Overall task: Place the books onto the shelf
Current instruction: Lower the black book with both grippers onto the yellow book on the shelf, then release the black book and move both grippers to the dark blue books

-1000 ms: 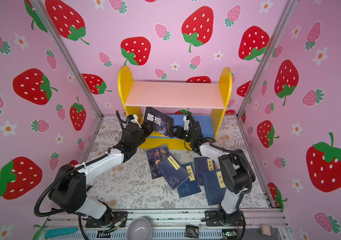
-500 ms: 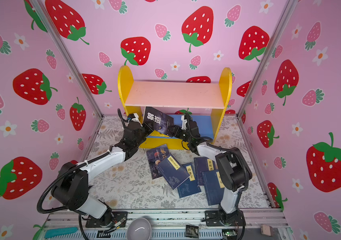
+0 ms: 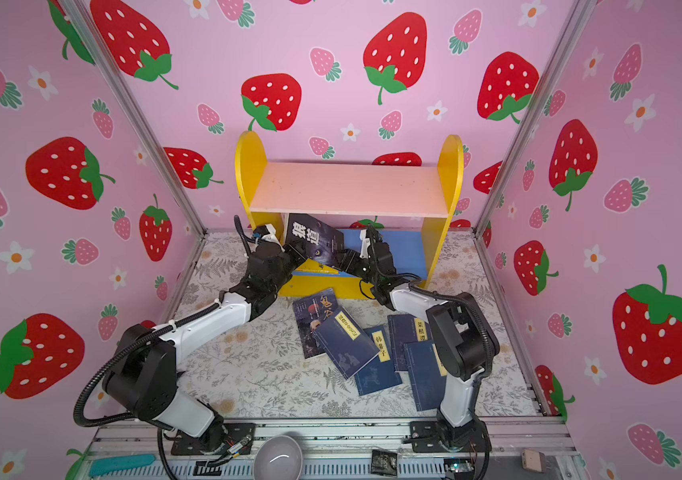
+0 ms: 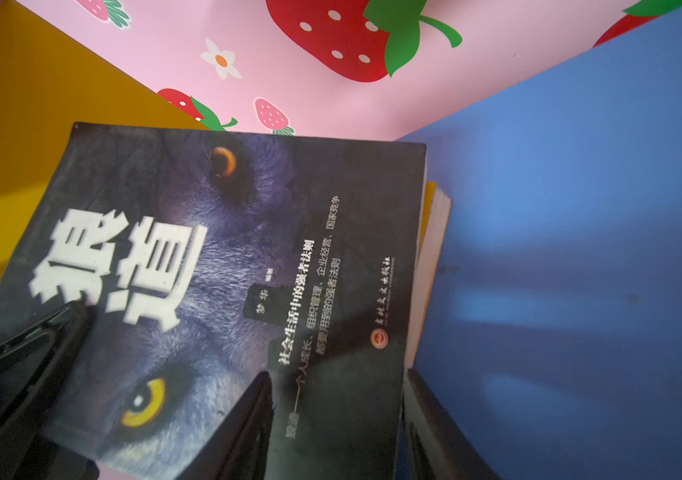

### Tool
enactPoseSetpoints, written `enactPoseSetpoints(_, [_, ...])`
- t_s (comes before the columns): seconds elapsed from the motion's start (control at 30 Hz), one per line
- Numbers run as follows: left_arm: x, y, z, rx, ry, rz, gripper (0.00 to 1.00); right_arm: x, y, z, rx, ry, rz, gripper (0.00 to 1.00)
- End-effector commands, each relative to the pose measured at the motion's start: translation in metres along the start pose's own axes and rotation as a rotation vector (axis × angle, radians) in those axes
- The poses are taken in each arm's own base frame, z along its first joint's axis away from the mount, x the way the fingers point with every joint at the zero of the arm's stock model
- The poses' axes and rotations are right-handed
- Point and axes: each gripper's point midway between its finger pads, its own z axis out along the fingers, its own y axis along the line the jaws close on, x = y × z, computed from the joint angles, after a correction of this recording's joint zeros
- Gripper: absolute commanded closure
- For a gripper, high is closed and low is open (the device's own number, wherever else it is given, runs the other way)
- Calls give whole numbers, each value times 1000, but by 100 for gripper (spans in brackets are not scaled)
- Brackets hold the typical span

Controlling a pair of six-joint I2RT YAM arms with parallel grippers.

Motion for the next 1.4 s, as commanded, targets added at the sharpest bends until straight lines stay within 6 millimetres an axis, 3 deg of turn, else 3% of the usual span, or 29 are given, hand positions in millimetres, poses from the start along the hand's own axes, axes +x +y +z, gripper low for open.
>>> enactPoseSetpoints(0.0, [-31,1,-7,-65,-90,13,71,45,3,11,-13,131,37,51])
enactPoseSetpoints(0.17, [-32,13,-16,-170,-66,36,50,51,-4,11,13,132,48,53])
enactPoseSetpoints(0.33, [-35,26,-34,-246,-70,34,40,55,-6,12,28,134,43,54])
enactPoseSetpoints(0.57, [-51,50,-84,-387,-101,95,19,58,-3,13,28,138,35,54])
enactPoseSetpoints(0.7, [-58,66,-108,-431,-80,154,17,65,3,14,25,148,27,54])
enactPoseSetpoints(0.93, [-41,92,-135,-378,-17,266,18,59,5,11,46,135,-39,54])
enactPoseSetpoints(1.13, [-36,105,-142,-368,0,259,18,39,2,0,114,103,-137,51])
enactPoseSetpoints(1.37, [-33,102,-129,-309,13,190,17,16,-3,-11,111,98,-219,49])
